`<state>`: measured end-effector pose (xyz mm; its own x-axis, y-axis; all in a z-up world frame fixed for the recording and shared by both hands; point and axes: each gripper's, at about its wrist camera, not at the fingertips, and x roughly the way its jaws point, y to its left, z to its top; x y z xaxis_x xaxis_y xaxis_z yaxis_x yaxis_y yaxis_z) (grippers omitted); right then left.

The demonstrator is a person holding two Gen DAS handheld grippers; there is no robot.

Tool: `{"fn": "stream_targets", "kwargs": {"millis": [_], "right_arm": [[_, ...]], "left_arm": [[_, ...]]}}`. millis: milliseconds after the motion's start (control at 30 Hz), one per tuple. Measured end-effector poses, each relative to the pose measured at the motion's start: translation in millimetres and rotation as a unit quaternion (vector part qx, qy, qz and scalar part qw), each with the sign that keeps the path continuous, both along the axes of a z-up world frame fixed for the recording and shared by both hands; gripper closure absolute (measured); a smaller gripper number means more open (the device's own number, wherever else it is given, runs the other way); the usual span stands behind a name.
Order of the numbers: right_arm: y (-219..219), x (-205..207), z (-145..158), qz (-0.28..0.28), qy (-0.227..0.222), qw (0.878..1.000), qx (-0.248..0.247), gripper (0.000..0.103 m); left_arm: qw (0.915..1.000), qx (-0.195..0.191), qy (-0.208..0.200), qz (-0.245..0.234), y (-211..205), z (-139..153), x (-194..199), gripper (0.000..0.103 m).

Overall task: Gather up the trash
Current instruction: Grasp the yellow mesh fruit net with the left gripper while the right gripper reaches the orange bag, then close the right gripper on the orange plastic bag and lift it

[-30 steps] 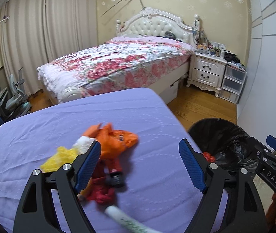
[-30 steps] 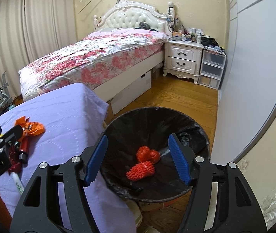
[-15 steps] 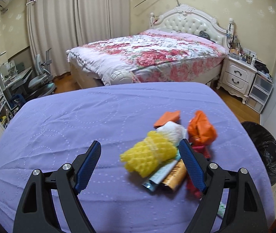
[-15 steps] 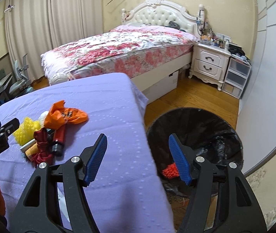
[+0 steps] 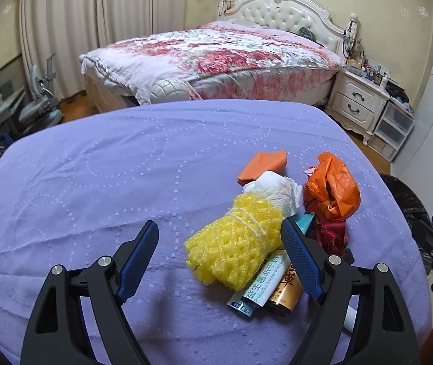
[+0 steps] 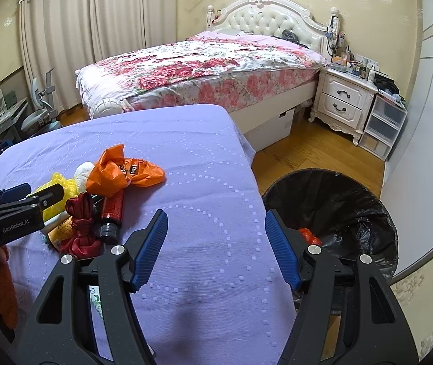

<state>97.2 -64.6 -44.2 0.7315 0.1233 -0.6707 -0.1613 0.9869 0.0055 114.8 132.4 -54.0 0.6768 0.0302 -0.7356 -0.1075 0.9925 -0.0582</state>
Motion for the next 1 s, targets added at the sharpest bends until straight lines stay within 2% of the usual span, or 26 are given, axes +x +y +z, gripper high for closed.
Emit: {"fn": "stream_targets", "kwargs": {"millis": [67, 100, 300, 333, 433, 633, 900, 1000], "right_arm": [[2.1, 0.6, -0.8, 0.002, 0.001, 1.0, 0.0, 0.038], [3.7, 1.1, -1.3, 0.004, 0.002, 1.0, -0.001, 0.038], [11.3, 1.1, -3.1, 0.012, 0.004, 1.0, -0.003, 0.038], [13.2, 0.8, -2.7, 0.015, 0.004, 1.0, -0.003, 0.038], [17.9, -0.1, -1.0, 0.022, 0.001, 1.0, -0.004, 0.038], [28.9, -0.2, 3.4, 0.034, -0.006, 0.999, -0.005, 0.038], [51.0, 8.7, 14.6, 0.054, -0.016, 0.998, -0.001, 0.038], [63.1, 17.2, 18.1, 0.066, -0.017, 0.998, 0.002, 0.038]], "left_arm": [[0.999, -0.037, -0.001, -0.023, 3.2, -1.4, -2.1, 0.047], [0.9984, -0.049, 0.0, -0.029, 4.0, -2.3, -2.6, 0.049], [0.9982, -0.046, -0.013, -0.037, 0.8, 1.7, -13.0, 0.064], [0.9982, -0.047, -0.014, -0.034, 2.1, 2.8, -14.3, 0.074], [0.9978, -0.058, -0.017, -0.028, 9.4, 6.4, -16.5, 0.075], [0.998, -0.056, -0.029, -0.001, 27.9, 13.6, -29.4, 0.076], [0.9963, -0.012, -0.058, 0.062, 66.0, 28.7, -44.2, 0.076], [0.9949, -0.009, -0.058, 0.082, 82.0, 29.8, -45.5, 0.076]]}}
